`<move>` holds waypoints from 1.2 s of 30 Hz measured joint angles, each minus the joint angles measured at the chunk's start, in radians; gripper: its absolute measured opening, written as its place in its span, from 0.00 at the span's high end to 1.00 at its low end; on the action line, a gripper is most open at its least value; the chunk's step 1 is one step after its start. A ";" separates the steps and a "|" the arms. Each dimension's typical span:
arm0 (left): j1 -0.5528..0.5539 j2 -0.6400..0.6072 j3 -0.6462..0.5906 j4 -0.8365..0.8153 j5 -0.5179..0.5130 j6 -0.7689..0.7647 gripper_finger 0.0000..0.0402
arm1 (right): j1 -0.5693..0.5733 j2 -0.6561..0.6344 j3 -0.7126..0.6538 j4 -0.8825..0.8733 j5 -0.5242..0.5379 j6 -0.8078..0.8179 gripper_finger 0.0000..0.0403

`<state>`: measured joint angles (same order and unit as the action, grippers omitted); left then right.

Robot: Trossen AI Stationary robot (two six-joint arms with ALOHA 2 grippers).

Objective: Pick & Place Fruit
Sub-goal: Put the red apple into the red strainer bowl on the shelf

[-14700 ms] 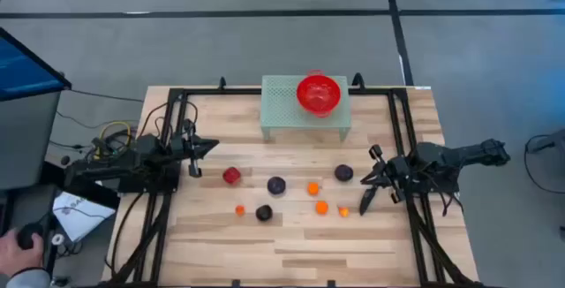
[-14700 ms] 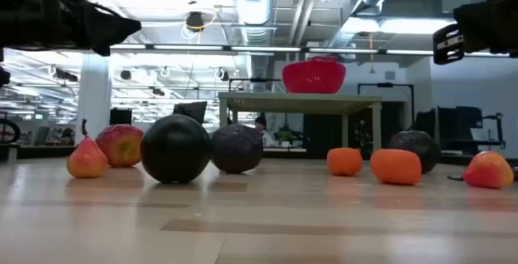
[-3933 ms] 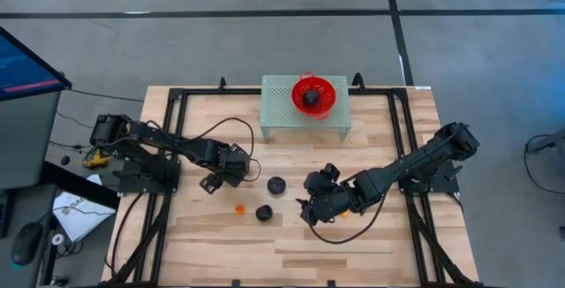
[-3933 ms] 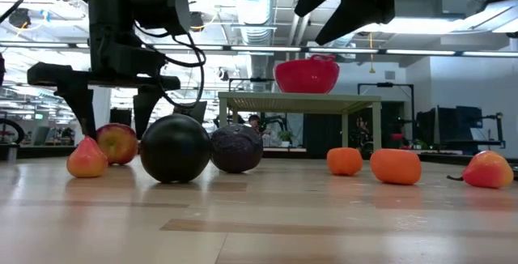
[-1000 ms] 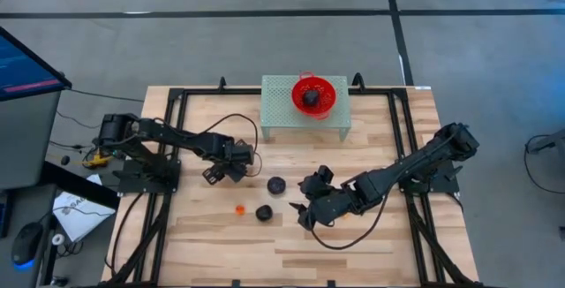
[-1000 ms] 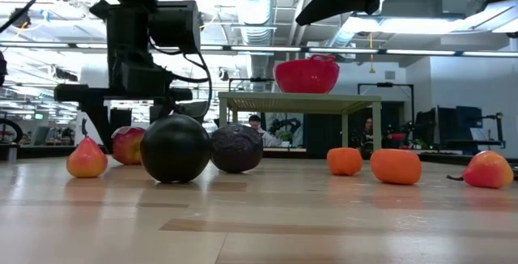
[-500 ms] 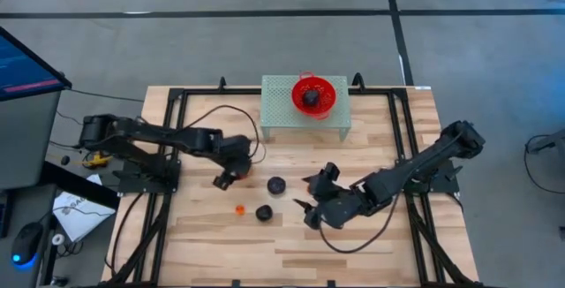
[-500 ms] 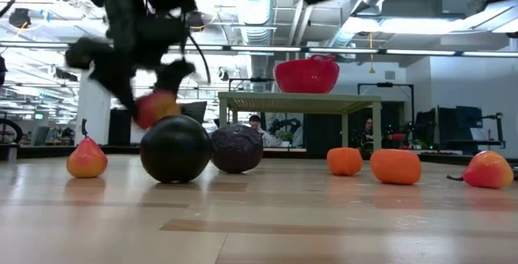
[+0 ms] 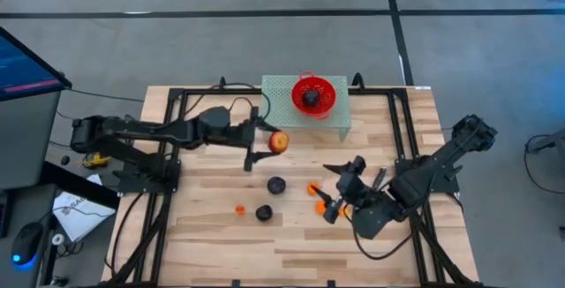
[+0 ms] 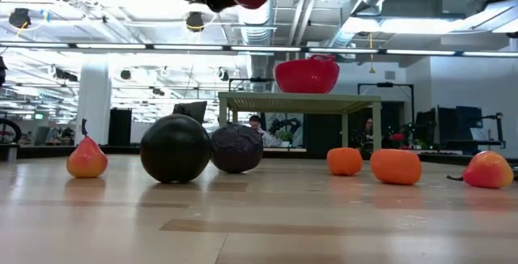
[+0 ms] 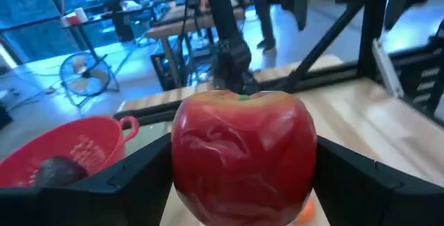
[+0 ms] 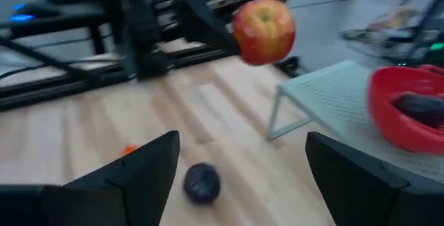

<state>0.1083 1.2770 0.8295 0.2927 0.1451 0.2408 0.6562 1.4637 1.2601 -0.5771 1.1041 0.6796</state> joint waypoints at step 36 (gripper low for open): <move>-0.012 0.092 -0.001 0.053 0.409 -0.359 0.26 | -0.415 0.408 0.622 -0.334 -0.798 -1.474 0.07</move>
<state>0.0966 1.3685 0.8284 0.3456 0.5544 -0.1178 0.2417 1.8715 1.8816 -0.9116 0.3065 -0.7948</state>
